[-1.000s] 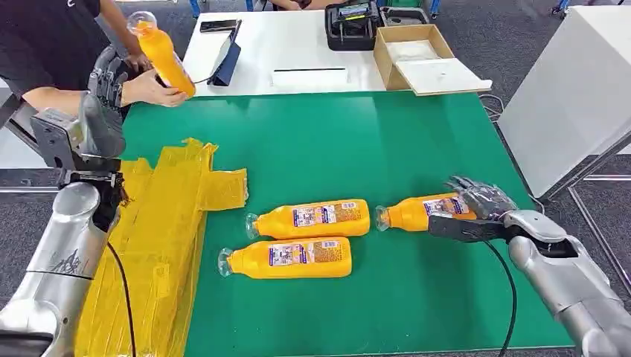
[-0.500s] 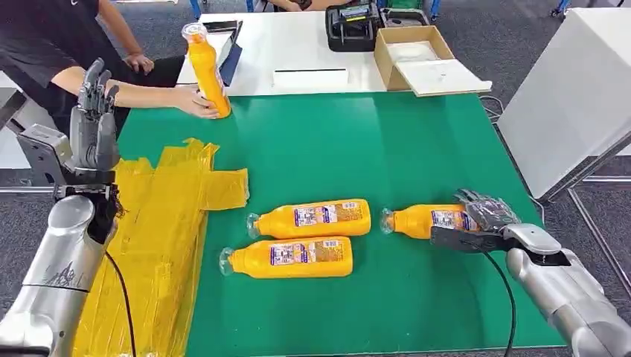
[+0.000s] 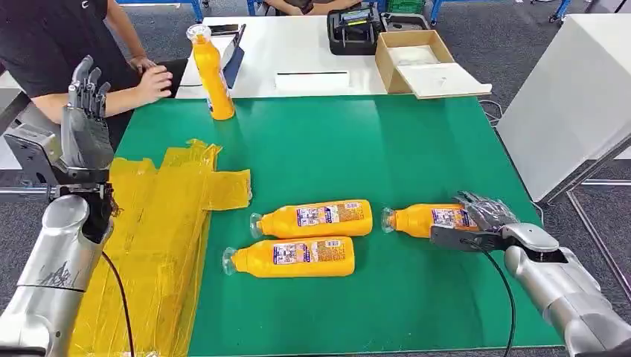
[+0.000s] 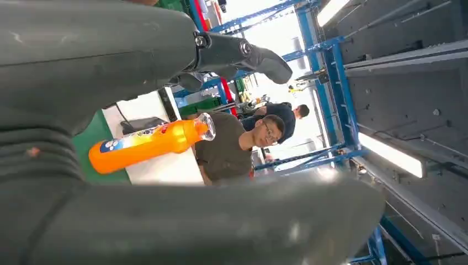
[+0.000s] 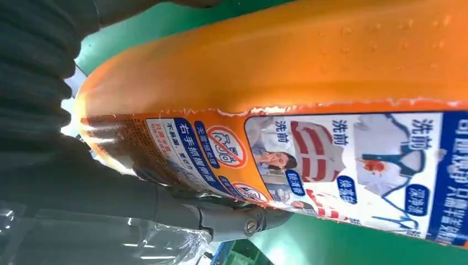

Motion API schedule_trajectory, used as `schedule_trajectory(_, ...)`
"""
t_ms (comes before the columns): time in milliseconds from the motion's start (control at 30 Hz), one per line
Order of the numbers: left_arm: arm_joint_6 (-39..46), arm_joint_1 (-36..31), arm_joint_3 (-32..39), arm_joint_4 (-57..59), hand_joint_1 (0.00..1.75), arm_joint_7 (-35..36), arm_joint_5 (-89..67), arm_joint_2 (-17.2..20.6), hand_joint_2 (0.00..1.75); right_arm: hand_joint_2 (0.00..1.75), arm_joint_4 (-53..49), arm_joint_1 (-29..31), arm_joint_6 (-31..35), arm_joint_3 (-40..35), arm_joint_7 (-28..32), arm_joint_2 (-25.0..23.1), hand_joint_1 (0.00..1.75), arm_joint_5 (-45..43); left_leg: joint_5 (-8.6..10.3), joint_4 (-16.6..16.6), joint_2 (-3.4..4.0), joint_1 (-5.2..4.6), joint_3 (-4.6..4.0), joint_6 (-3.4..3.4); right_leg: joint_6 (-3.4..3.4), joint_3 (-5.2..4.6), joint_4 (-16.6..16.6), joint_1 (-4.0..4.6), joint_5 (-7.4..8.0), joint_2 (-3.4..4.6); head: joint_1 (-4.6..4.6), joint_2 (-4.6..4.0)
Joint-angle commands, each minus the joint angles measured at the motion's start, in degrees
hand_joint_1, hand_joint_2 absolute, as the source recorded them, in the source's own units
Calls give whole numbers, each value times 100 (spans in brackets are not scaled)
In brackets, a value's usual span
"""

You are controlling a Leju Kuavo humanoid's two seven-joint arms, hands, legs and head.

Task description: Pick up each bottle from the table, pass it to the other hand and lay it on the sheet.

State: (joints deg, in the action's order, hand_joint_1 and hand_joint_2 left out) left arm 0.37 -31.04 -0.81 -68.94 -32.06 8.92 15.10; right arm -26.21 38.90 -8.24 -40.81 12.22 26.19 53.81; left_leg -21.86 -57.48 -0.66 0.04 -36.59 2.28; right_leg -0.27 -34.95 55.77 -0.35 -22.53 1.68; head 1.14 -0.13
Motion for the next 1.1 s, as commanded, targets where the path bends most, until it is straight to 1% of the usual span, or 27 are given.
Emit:
schedule_trajectory(33,-7,-133,-36,178,0,16,1,2,0,175,449,-289,-126,-290,33,-198,0,32,0,6,-17,6,14,-20,-2,25,-14,7,-4,-40,0,0)
schedule_trajectory(67,-5,-123,-40,190,0,16,6,23,0,175,436,-301,-115,-305,39,-190,0,43,0,3,-11,7,10,-11,-2,19,-10,8,-2,-23,0,0)
schedule_trajectory(100,0,-112,-35,199,0,13,19,44,0,175,438,-303,-150,-295,58,-186,0,20,1,7,-14,6,13,-18,-2,23,-14,7,-2,-34,0,0)
schedule_trajectory(133,0,-134,-31,223,0,17,26,67,0,175,428,-280,-172,-289,94,-172,154,4,0,3,-11,8,12,-13,-3,22,-12,9,-1,-24,0,0)
schedule_trajectory(167,-6,-192,-39,310,0,26,53,91,0,175,405,-265,-194,-300,134,-154,175,-6,2,7,-15,6,14,-18,-2,25,-14,8,-2,-35,0,0)
schedule_trajectory(233,36,-145,1,274,0,-8,94,165,0,175,297,-296,-104,-266,221,-142,175,-61,0,1,-6,9,10,-11,-2,20,-9,9,0,-18,-2,0)
schedule_trajectory(267,29,33,80,106,0,-6,173,297,0,175,226,-229,-131,-282,233,-169,175,-59,0,2,-1,8,12,-15,-2,21,-9,8,1,-20,0,0)
schedule_trajectory(333,-20,190,200,20,0,26,263,436,0,175,179,-114,-242,-328,206,-256,175,-31,-6,4,26,4,17,-19,3,16,-11,5,10,3,0,0)
schedule_trajectory(400,-84,369,319,-23,0,-27,344,534,0,175,151,-55,-269,-338,166,-363,175,-36,-10,3,26,5,19,-15,2,15,-7,5,8,13,-2,0)
schedule_trajectory(467,-153,557,421,-71,0,-61,409,606,0,175,114,-6,-240,-347,171,-382,175,-41,-9,5,25,4,22,-15,3,18,-8,4,8,12,2,0)
schedule_trajectory(533,-228,647,513,-137,0,-48,399,586,0,175,31,76,-218,-334,218,-368,175,-138,-7,11,29,3,27,-26,2,20,-12,4,8,3,0,0)
schedule_trajectory(567,-270,687,564,-169,0,-13,392,576,0,175,-87,131,-228,-350,252,-306,175,-208,-8,3,30,4,23,-16,4,15,-5,4,8,15,-2,0)
schedule_trajectory(600,-281,736,594,-208,0,-7,367,589,0,175,-199,175,-242,-346,286,-245,175,-280,-8,4,29,3,22,-19,4,15,-4,3,7,11,0,0)
schedule_trajectory(733,-301,1072,842,-531,0,7,341,581,0,175,-992,410,-468,-389,357,222,175,-616,-9,-2,31,-3,11,-18,6,1,5,-3,5,12,-2,0)
schedule_trajectory(800,-364,1291,1031,-733,0,51,299,533,0,175,-1721,478,-575,-252,208,580,175,-1009,-11,-6,41,-8,0,-18,6,-11,14,-9,4,20,2,0)
schedule_trajectory(833,-411,1382,1101,-807,0,53,270,497,0,175,-2111,451,-620,-172,149,789,175,-1199,-8,-6,33,-9,-7,-13,7,-16,14,-10,4,17,4,0)
schedule_trajectory(867,-496,1485,1196,-879,0,60,214,428,0,175,-2771,349,-762,-18,4,1142,175,-1516,-13,-11,37,-13,-11,-16,8,-24,21,-13,1,16,0,0)
schedule_trajectory(900,-540,1540,1249,-919,0,57,171,369,0,175,-3240,267,-866,103,-86,1407,175,-1703,-3,-6,22,-12,-26,-8,10,-32,16,-13,5,8,0,0)
schedule_trajectory(933,-574,1612,1294,-979,0,50,120,316,0,175,-3631,193,-945,254,-146,1613,175,-1912,-9,-13,19,-18,-32,-10,11,-38,27,-19,-5,-2,4,0)
schedule_trajectory(967,-591,1660,1329,-1012,0,42,87,279,0,175,-3884,153,-1094,332,-235,1735,175,-1996,-1,-9,8,-19,-42,-4,13,-47,22,-20,-3,-7,2,0)
schedule_trajectory(1033,-599,1703,1366,-1059,0,45,78,229,0,175,-4086,97,-1052,430,-244,1798,175,-2074,-21,-24,6,-17,-32,-13,13,-34,31,-17,-21,-21,4,0)
schedule_trajectory(1100,-639,1878,1451,-1228,0,40,42,96,0,175,-4420,134,-1039,586,-310,1816,175,-2158,-2,-5,8,-11,-53,-3,12,-52,7,-13,3,-4,0,0)
